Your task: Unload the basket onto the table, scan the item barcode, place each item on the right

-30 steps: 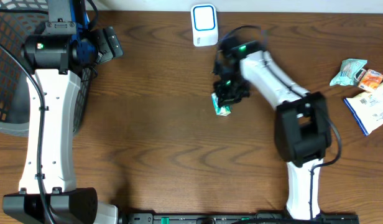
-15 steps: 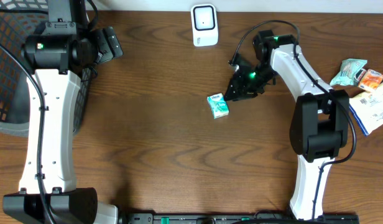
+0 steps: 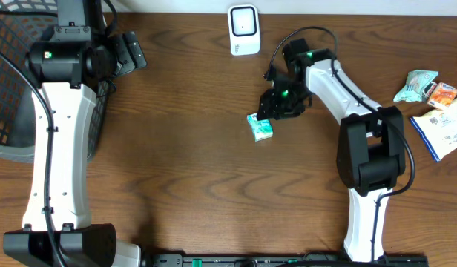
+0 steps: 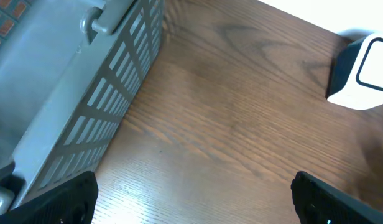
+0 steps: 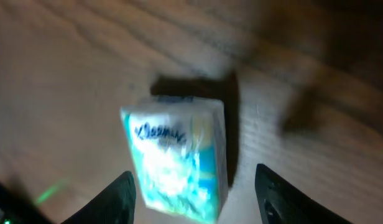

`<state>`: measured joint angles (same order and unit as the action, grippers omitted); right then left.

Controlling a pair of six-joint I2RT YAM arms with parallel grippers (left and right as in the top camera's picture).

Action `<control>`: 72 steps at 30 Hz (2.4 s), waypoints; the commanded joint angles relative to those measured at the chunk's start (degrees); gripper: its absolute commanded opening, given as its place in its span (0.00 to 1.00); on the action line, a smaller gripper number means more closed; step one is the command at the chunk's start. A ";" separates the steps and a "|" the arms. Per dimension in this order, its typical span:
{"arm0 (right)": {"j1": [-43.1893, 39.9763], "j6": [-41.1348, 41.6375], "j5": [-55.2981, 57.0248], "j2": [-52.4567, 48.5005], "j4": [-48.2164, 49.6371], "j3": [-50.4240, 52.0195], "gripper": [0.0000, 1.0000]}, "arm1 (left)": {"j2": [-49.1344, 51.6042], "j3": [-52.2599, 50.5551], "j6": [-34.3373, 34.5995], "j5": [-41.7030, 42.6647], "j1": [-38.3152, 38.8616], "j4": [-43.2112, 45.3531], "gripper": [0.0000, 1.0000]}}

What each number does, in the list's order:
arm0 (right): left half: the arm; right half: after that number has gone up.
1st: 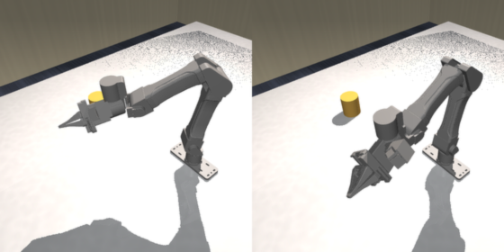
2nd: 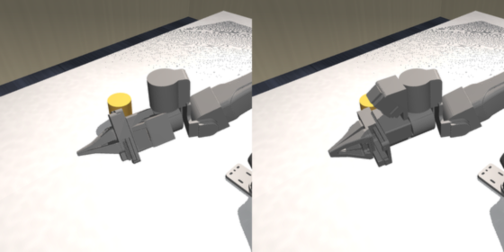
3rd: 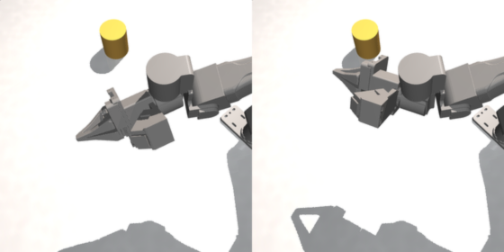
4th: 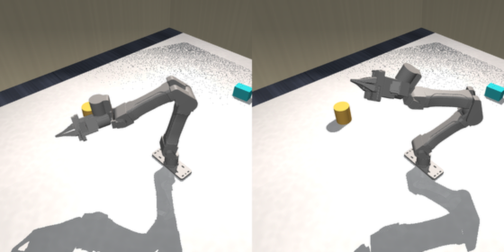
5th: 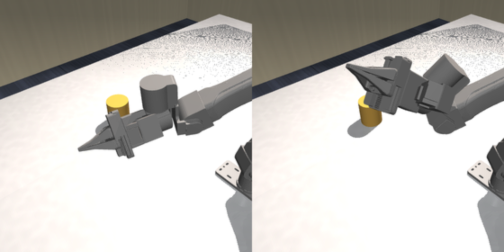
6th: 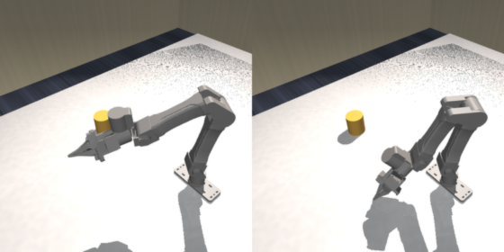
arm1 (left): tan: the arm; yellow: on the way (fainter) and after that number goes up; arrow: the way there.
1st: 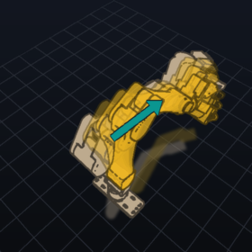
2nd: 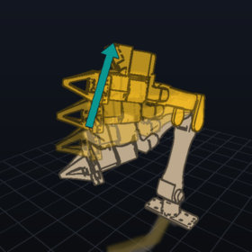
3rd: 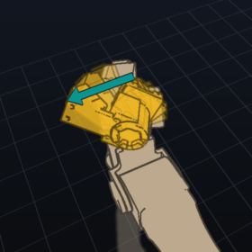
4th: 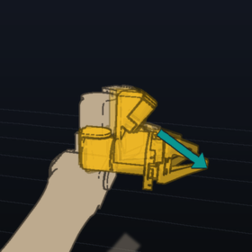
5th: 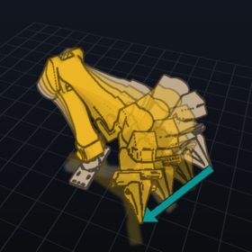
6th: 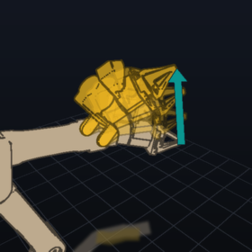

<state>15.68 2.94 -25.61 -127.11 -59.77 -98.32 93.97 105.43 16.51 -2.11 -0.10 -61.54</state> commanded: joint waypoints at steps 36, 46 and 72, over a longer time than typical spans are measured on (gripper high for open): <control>-0.35 3.65 -1.33 -0.92 4.24 9.51 0.01 | 0.02 0.17 0.09 -0.94 0.07 -0.13 0.98; -5.57 -12.50 -19.15 -0.72 -8.09 -1.75 0.01 | 0.02 0.17 0.09 -0.94 0.07 -0.13 0.98; -14.80 -33.31 -60.04 -0.68 -16.79 -6.27 0.01 | 0.02 0.17 0.09 -0.94 0.07 -0.15 0.98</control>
<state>0.40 -28.71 -81.43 -127.52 -76.09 -103.35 93.97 105.43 16.49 -2.11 -0.10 -61.54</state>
